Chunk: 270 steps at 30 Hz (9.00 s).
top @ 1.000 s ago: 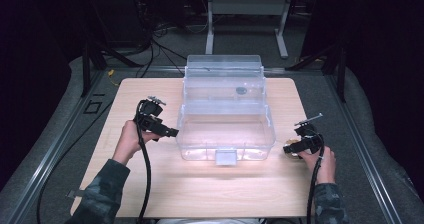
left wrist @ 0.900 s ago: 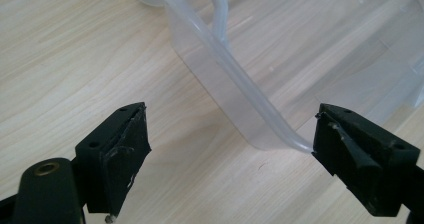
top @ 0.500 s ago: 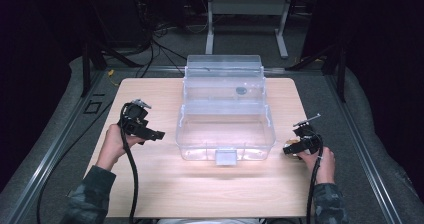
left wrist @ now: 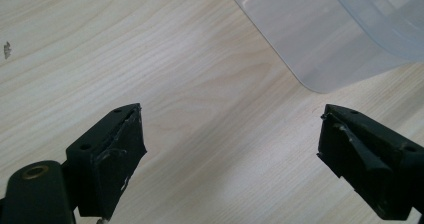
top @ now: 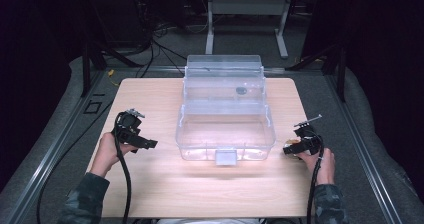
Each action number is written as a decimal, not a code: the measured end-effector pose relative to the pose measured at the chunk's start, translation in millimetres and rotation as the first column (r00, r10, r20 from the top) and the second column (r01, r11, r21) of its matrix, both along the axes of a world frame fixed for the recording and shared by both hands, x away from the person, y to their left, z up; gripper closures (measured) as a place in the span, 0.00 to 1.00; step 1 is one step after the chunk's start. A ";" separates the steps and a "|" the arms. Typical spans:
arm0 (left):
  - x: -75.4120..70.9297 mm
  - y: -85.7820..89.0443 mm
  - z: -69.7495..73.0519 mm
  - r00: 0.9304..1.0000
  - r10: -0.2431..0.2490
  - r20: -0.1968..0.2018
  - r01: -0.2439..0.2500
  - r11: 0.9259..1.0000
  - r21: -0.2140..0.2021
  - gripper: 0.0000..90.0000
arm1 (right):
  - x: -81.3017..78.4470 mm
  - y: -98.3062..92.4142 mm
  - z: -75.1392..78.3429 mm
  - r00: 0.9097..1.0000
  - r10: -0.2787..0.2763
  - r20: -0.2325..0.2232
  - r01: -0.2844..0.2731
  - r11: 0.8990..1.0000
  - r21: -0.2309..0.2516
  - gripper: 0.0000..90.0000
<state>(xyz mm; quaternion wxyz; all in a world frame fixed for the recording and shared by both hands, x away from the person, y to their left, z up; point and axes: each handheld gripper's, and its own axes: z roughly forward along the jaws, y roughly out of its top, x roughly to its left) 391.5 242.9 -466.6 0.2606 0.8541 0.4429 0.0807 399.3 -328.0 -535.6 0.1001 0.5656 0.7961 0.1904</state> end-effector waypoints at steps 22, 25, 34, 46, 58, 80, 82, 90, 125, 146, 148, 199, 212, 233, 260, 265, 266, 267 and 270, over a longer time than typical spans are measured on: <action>-0.1 3.2 -4.1 1.000 0.005 0.000 -0.005 1.000 0.000 0.10 | -11.6 3.8 52.0 0.998 0.047 0.044 -0.046 0.999 -0.027 0.22; 0.1 4.0 -3.8 1.000 0.007 0.003 -0.007 1.000 0.001 0.10 | -12.7 4.5 59.9 0.997 0.058 0.047 -0.057 0.998 -0.020 0.22; 0.5 4.7 -1.9 1.000 0.004 0.006 -0.004 1.000 0.002 0.09 | -17.9 11.1 84.9 0.995 0.071 0.071 -0.067 0.996 -0.061 0.22; 1.7 7.0 -2.6 1.000 0.009 0.003 -0.009 1.000 -0.015 0.09 | -16.7 18.4 106.9 0.992 0.090 0.083 -0.083 0.993 -0.086 0.22; 4.4 4.4 -3.9 1.000 -0.002 -0.001 0.002 1.000 -0.013 0.09 | -10.5 32.0 127.9 0.988 0.122 0.092 -0.112 0.988 -0.102 0.22; 6.1 6.8 -3.5 1.000 0.016 -0.004 -0.016 1.000 -0.013 0.08 | 9.7 80.0 135.2 0.971 0.224 0.081 -0.217 0.972 -0.091 0.22; 6.1 7.0 -3.8 1.000 0.019 -0.007 -0.019 1.000 -0.018 0.08 | 11.8 86.0 135.1 0.969 0.234 0.078 -0.226 0.970 -0.094 0.22; 6.4 7.9 -4.0 1.000 0.022 -0.009 -0.022 1.000 -0.018 0.05 | 19.6 111.3 130.3 0.957 0.283 0.062 -0.277 0.957 -0.091 0.22; 7.4 11.1 -12.8 0.999 0.023 -0.035 -0.024 0.999 -0.028 0.00 | 26.9 136.8 75.3 0.936 0.344 -0.068 -0.349 0.935 -0.069 0.22; 7.2 9.3 -14.8 0.999 0.015 -0.041 -0.016 0.999 -0.029 0.00 | 23.9 135.5 68.9 0.935 0.341 -0.101 -0.349 0.934 -0.077 0.22; 6.8 9.2 -14.1 0.999 0.015 -0.038 -0.016 0.999 -0.030 0.00 | 22.9 135.5 69.1 0.933 0.347 -0.097 -0.354 0.932 -0.079 0.17; 121.4 -123.1 95.1 0.950 -0.194 0.245 0.223 0.970 -0.097 0.07 | -25.9 131.3 105.6 0.907 0.390 0.157 -0.405 0.911 0.075 0.16; 150.6 -166.8 88.4 0.946 -0.236 0.220 0.253 0.966 -0.054 0.10 | -26.0 134.5 97.5 0.898 0.409 0.159 -0.428 0.897 0.110 0.17; 162.8 -174.8 75.0 0.950 -0.224 0.216 0.236 0.971 -0.034 0.12 | -29.7 130.5 92.3 0.892 0.416 0.173 -0.439 0.890 0.124 0.23; 161.8 -171.9 61.4 0.954 -0.205 0.219 0.216 0.976 -0.027 0.69 | -34.5 152.3 66.4 0.891 0.440 0.110 -0.448 0.892 0.064 0.58; 160.8 -173.1 61.6 0.953 -0.212 0.216 0.221 0.975 -0.016 0.73 | -35.5 155.8 61.8 0.891 0.431 0.140 -0.442 0.896 0.054 0.63; 160.5 -173.5 61.7 0.953 -0.212 0.215 0.221 0.975 -0.014 0.74 | -36.2 157.0 60.0 0.892 0.428 0.147 -0.439 0.897 0.054 0.64; 160.3 -173.7 62.0 0.953 -0.217 0.212 0.224 0.975 -0.009 0.75 | -36.4 157.7 58.5 0.892 0.426 0.153 -0.438 0.898 0.050 0.64; 159.4 -174.3 62.2 0.952 -0.221 0.213 0.227 0.974 -0.004 0.77 | -38.3 157.9 56.5 0.893 0.415 0.173 -0.429 0.901 0.056 0.64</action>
